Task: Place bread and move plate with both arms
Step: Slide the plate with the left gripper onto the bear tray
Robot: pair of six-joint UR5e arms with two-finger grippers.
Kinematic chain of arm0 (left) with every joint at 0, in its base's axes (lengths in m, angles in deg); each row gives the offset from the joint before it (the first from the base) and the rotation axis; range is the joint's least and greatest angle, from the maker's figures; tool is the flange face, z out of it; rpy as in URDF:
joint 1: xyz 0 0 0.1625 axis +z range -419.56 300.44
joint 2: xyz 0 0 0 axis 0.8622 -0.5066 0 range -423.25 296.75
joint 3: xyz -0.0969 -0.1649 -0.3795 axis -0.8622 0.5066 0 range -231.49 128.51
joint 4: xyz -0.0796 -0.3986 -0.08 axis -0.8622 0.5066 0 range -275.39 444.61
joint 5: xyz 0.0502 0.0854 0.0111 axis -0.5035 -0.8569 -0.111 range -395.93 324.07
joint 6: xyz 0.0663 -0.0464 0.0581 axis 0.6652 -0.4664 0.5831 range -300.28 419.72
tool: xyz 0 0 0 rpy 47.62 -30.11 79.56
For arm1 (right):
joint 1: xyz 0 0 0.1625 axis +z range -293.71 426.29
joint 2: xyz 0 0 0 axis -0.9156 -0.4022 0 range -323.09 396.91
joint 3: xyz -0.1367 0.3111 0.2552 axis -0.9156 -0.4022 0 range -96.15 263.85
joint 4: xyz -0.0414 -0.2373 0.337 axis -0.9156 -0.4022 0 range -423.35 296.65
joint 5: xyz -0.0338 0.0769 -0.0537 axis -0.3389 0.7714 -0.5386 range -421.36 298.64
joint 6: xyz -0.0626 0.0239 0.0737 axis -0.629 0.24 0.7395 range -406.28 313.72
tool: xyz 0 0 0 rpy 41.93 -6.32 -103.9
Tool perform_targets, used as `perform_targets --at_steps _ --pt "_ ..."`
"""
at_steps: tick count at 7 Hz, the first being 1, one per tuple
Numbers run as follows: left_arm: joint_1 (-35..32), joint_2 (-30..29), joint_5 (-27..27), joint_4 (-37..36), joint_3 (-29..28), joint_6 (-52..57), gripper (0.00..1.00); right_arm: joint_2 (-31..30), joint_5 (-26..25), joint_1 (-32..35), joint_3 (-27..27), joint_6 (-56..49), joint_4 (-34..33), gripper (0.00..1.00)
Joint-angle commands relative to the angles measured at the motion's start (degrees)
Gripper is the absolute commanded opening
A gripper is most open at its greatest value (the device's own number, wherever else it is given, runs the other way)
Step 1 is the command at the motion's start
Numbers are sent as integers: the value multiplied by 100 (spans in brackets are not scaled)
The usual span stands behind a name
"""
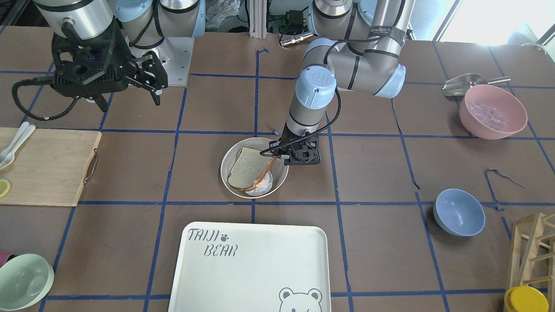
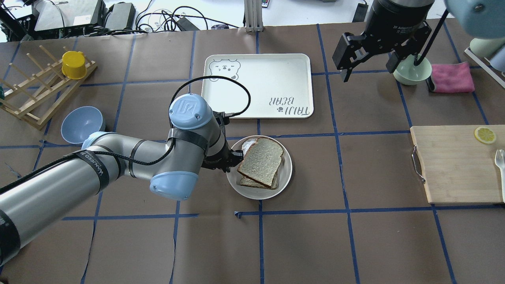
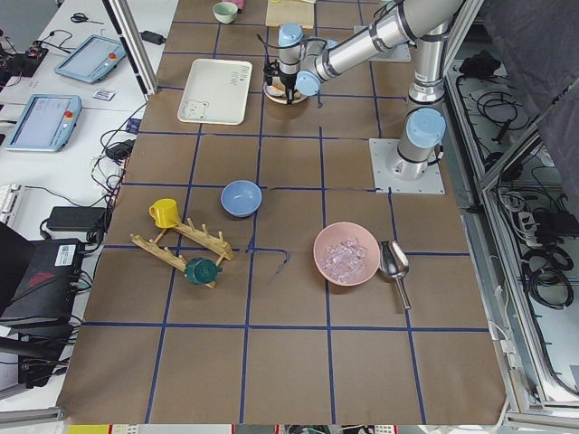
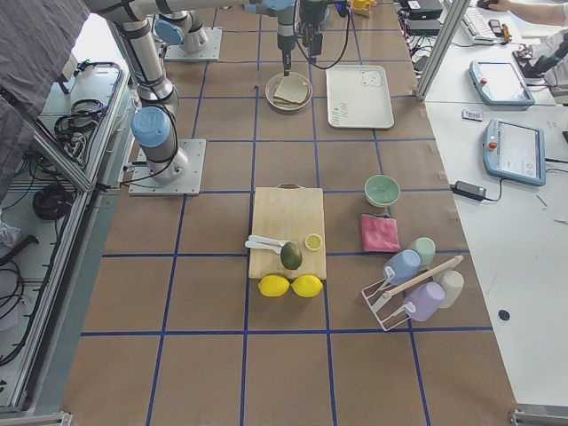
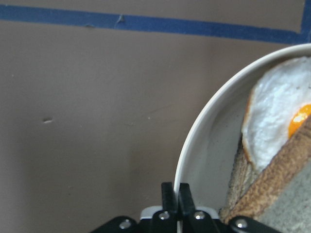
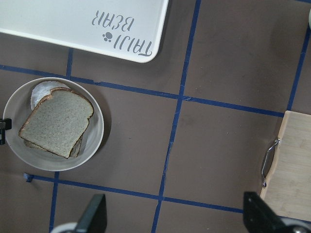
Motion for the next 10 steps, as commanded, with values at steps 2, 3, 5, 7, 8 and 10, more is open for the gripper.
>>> perform_targets --at_steps 2,3,5,7,8,10 --pt "457 175 72 -151 -320 -191 0 0 0 6 0 20 0 100" --pt "582 62 298 -134 -575 -104 0 0 0 -3 0 3 0 100" --pt "697 -412 362 84 -1478 -50 0 0 0 -3 0 3 0 100" --pt "706 -1123 371 148 -2288 -94 0 0 0 -3 0 12 0 100" --pt "706 -1448 388 148 -2587 -155 0 0 0 -3 0 3 0 100" --pt "706 -1950 529 139 -3107 -164 0 9 -8 -3 0 3 17 100"
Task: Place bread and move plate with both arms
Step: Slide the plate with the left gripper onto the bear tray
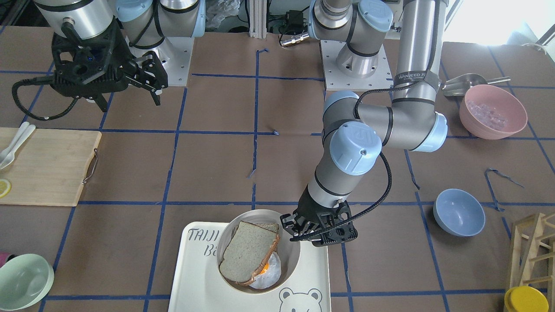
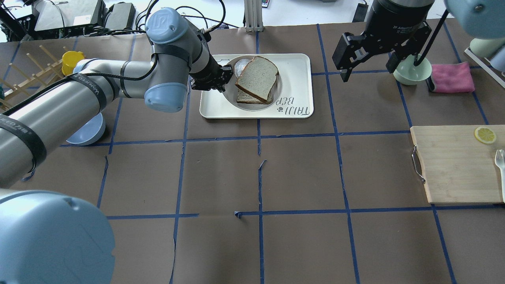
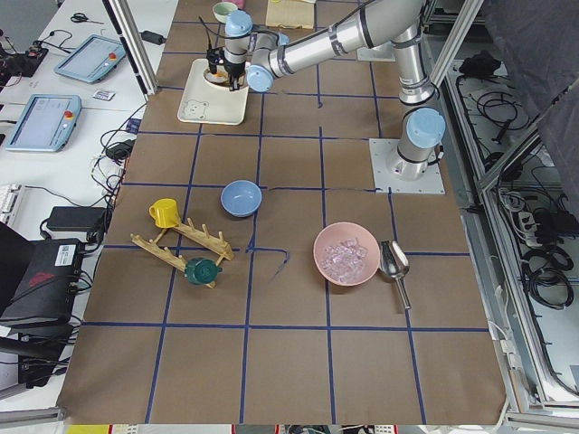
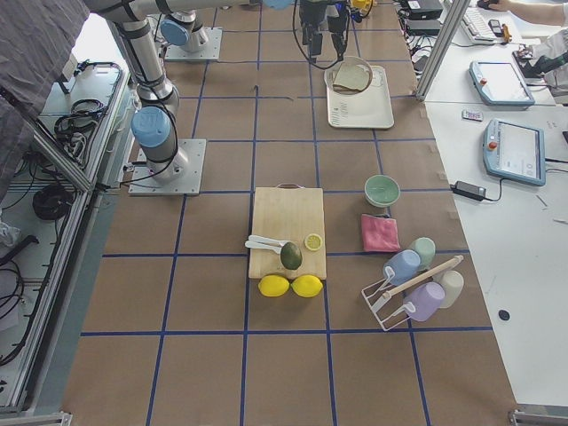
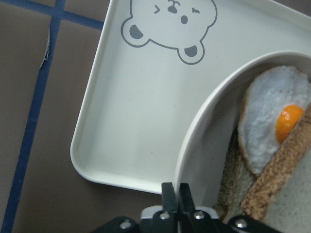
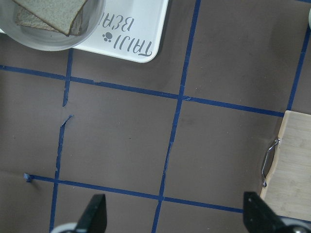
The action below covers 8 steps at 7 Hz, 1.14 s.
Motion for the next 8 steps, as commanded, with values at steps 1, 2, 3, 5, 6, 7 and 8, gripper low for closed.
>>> perform_targets --at_steps 1,2,3,5,6,7,8 --pt "1 -418 96 -5 -266 -14 0 -1 2 9 0 4 13 100" --pt "1 -506 192 -5 -222 -14 0 -10 2 17 0 -14 39 100" --pt "1 -533 228 -5 -213 -14 0 -2 2 9 0 -14 14 100" --pt "1 -586 176 -49 -239 65 99 7 2 0 0 -14 -4 100" --pt "1 -464 124 -23 -291 74 100 -1 11 26 0 -5 -4 100" --pt "1 -341 114 73 -292 74 100 7 11 9 0 -14 -4 100" --pt "-17 -149 -164 387 -318 92 100 -1 11 17 0 4 -4 100"
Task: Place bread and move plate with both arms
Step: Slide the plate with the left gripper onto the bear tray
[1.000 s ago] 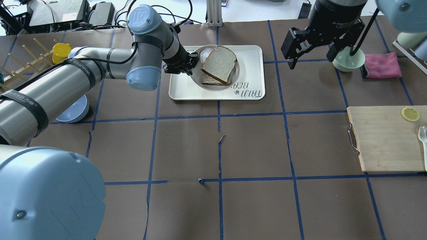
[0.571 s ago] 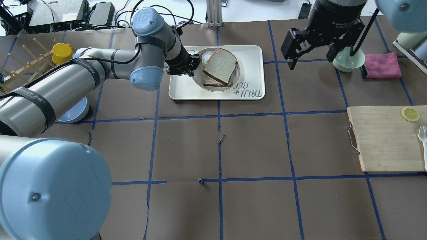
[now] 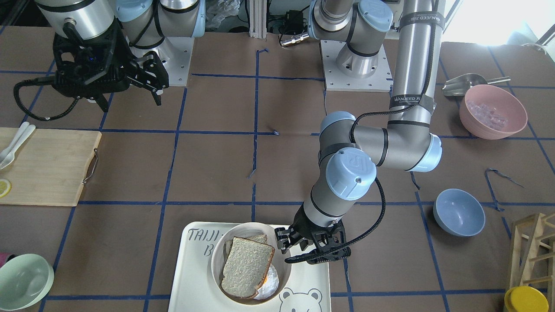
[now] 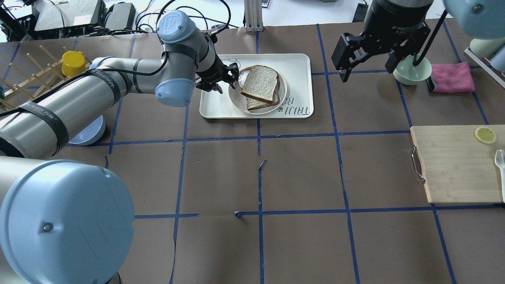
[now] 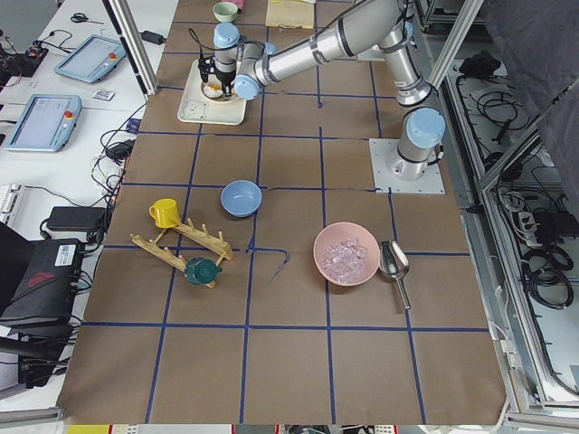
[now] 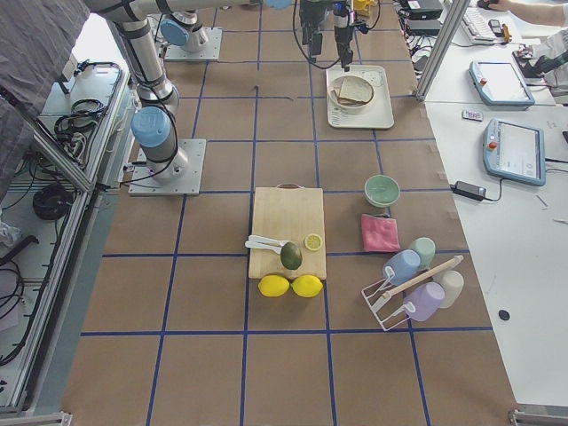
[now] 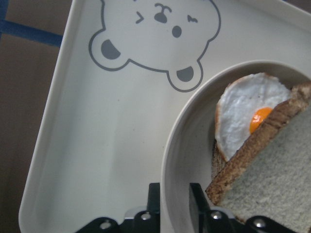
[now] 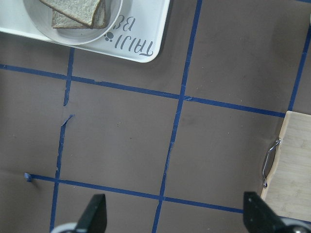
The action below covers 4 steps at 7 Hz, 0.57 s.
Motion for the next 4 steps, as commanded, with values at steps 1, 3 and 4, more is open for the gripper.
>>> perform_targets --at_steps 1,3,4 --pt "-23 591 -362 889 -18 17 100 -4 1 -5 0 12 0 100" --pt "-58 1522 -433 2477 17 26 100 -4 1 4 0 21 0 100" --pt "-58 1996 -442 3209 43 87 100 -4 1 -5 0 3 17 100"
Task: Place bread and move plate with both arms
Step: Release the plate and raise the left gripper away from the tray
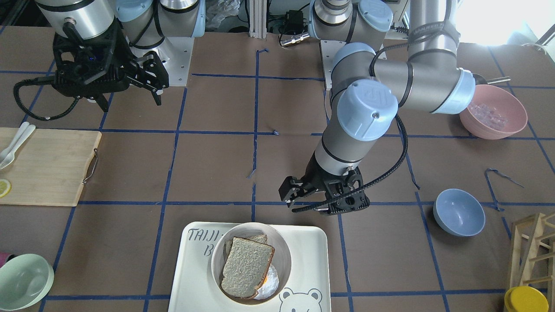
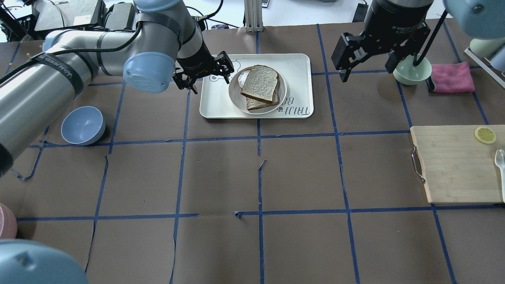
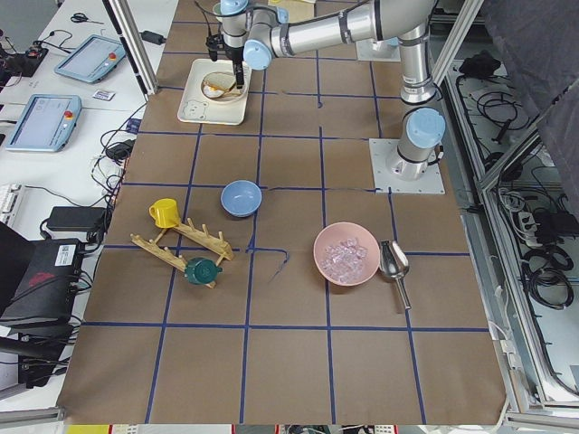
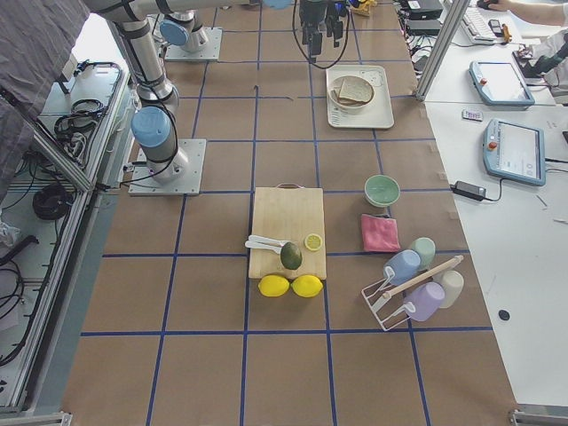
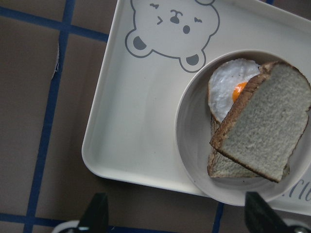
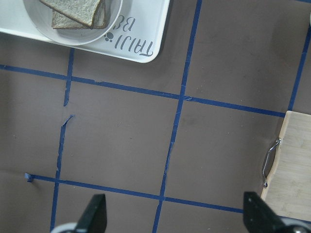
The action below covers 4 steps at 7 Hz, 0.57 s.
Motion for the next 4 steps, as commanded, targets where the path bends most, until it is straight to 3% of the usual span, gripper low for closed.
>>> perform_targets --at_steps 1,3,4 --pt "-10 954 -191 1495 64 319 100 0 0 11 0 15 14 100" --pt "86 1579 -569 2594 -14 575 100 0 0 3 0 6 -3 100" --pt "287 1669 -553 2670 -49 707 100 9 0 -15 0 -20 -3 100"
